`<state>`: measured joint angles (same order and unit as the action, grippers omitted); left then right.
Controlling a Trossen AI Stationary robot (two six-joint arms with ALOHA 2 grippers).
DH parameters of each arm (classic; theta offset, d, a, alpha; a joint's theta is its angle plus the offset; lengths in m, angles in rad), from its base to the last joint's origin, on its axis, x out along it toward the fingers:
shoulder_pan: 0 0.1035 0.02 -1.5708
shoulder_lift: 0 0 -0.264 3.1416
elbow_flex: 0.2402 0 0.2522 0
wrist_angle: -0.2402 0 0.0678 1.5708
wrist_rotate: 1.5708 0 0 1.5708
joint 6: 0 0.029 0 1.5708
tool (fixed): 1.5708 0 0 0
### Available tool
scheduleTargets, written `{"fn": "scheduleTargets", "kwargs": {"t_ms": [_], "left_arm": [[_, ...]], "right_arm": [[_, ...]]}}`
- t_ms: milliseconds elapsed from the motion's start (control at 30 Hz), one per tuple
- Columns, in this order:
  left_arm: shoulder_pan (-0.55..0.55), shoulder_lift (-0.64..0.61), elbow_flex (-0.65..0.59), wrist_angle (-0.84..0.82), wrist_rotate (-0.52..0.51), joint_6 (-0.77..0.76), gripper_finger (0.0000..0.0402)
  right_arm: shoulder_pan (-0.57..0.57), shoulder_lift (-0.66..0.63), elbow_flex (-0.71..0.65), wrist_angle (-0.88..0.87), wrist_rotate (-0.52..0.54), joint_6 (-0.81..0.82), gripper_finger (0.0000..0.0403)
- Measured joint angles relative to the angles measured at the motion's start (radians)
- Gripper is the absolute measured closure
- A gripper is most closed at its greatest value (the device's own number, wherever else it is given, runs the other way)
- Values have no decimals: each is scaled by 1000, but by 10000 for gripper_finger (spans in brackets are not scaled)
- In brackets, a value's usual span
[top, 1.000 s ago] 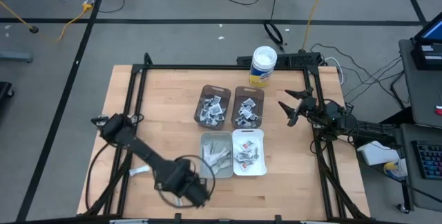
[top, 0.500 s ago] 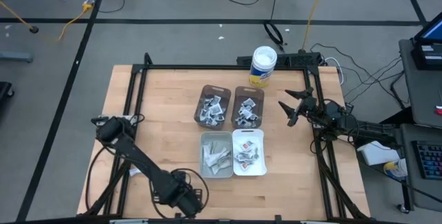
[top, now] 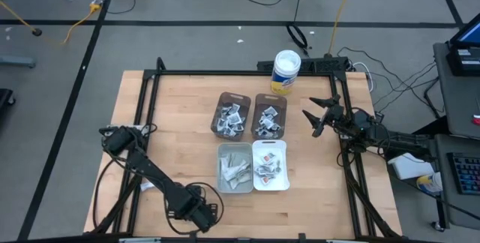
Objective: Pick & Place First Aid Supplies
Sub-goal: Put the green pad into the gray bin
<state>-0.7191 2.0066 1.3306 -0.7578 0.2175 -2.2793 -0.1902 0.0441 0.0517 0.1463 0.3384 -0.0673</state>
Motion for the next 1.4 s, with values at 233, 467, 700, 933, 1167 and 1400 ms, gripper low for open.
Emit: {"fn": "scheduleTargets", "kwargs": {"t_ms": [233, 467, 700, 933, 1167, 1400], "left_arm": [[-1, -1, -8, 11, 3, 60, 133], [-1, 1, -10, 39, 6, 117, 244], [-3, 2, -11, 51, 9, 131, 333], [-2, -19, -14, 40, 3, 162, 393], [17, -168, -13, -63, -59, 183, 387], [25, -306, -12, -182, -62, 237, 397]], "right_arm": [[0, 0, 0, 0, 0, 0, 124], [0, 0, 0, 0, 0, 0, 124], [0, 0, 0, 0, 0, 0, 124], [0, 0, 0, 0, 0, 0, 124], [0, 0, 0, 0, 0, 0, 124], [0, 0, 0, 0, 0, 0, 124]]}}
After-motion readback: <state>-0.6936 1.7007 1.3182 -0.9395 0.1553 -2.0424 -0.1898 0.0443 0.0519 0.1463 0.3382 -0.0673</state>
